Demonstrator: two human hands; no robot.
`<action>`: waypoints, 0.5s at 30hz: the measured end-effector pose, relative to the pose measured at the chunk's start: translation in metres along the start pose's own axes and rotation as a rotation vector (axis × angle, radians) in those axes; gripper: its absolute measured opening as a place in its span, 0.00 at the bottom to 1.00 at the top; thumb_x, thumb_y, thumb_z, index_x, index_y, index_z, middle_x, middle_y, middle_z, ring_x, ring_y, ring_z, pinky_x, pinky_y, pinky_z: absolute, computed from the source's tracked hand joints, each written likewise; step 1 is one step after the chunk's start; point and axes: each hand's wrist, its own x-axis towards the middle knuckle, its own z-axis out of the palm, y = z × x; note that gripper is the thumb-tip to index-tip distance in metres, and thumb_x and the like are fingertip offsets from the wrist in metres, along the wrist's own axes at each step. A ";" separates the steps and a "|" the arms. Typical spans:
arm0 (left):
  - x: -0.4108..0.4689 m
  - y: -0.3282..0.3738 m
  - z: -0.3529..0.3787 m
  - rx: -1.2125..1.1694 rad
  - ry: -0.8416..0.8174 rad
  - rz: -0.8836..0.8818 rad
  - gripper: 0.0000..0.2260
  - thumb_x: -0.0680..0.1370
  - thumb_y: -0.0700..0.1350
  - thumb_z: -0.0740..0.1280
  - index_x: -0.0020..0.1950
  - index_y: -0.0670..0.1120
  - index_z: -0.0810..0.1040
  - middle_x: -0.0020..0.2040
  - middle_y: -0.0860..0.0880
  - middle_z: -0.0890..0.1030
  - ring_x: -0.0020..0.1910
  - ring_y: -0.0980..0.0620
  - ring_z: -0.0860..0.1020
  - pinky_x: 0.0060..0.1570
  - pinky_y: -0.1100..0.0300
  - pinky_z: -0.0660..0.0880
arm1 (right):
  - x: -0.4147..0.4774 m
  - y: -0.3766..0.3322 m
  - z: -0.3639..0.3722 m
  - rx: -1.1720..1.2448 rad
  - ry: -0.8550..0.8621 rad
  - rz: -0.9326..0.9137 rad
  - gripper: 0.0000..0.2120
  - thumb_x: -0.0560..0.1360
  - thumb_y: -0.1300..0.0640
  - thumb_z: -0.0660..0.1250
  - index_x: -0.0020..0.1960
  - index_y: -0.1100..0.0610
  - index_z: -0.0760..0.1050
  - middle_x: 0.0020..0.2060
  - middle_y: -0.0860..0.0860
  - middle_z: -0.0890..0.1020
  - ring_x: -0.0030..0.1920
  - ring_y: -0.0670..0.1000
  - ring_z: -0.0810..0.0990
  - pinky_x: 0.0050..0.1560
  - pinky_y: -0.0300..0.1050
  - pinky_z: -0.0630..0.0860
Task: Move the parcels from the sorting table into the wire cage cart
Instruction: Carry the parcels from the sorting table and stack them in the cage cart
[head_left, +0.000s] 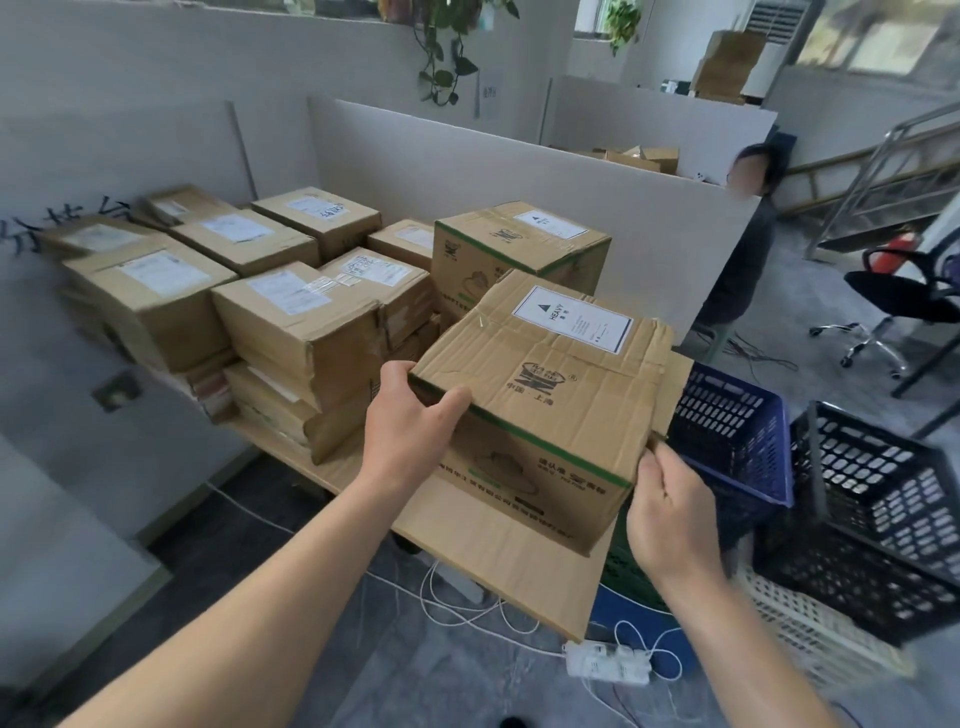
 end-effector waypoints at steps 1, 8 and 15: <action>-0.003 -0.005 -0.005 0.000 0.002 -0.007 0.20 0.76 0.51 0.72 0.63 0.50 0.68 0.48 0.56 0.79 0.42 0.59 0.79 0.33 0.64 0.73 | -0.006 0.001 0.003 -0.011 -0.013 -0.001 0.16 0.85 0.56 0.53 0.48 0.52 0.79 0.42 0.44 0.83 0.44 0.42 0.79 0.41 0.44 0.71; -0.012 -0.049 -0.038 0.039 0.031 -0.086 0.23 0.75 0.51 0.72 0.66 0.48 0.69 0.50 0.56 0.79 0.48 0.56 0.79 0.43 0.56 0.77 | -0.043 0.007 0.038 -0.062 -0.156 0.014 0.15 0.85 0.56 0.53 0.44 0.48 0.75 0.41 0.43 0.81 0.43 0.46 0.79 0.44 0.49 0.72; -0.016 -0.091 -0.048 0.102 0.030 -0.214 0.19 0.76 0.49 0.72 0.61 0.50 0.68 0.50 0.56 0.77 0.46 0.59 0.77 0.37 0.61 0.72 | -0.059 0.030 0.068 -0.123 -0.317 0.044 0.14 0.84 0.59 0.56 0.42 0.50 0.74 0.37 0.44 0.80 0.39 0.43 0.77 0.36 0.35 0.69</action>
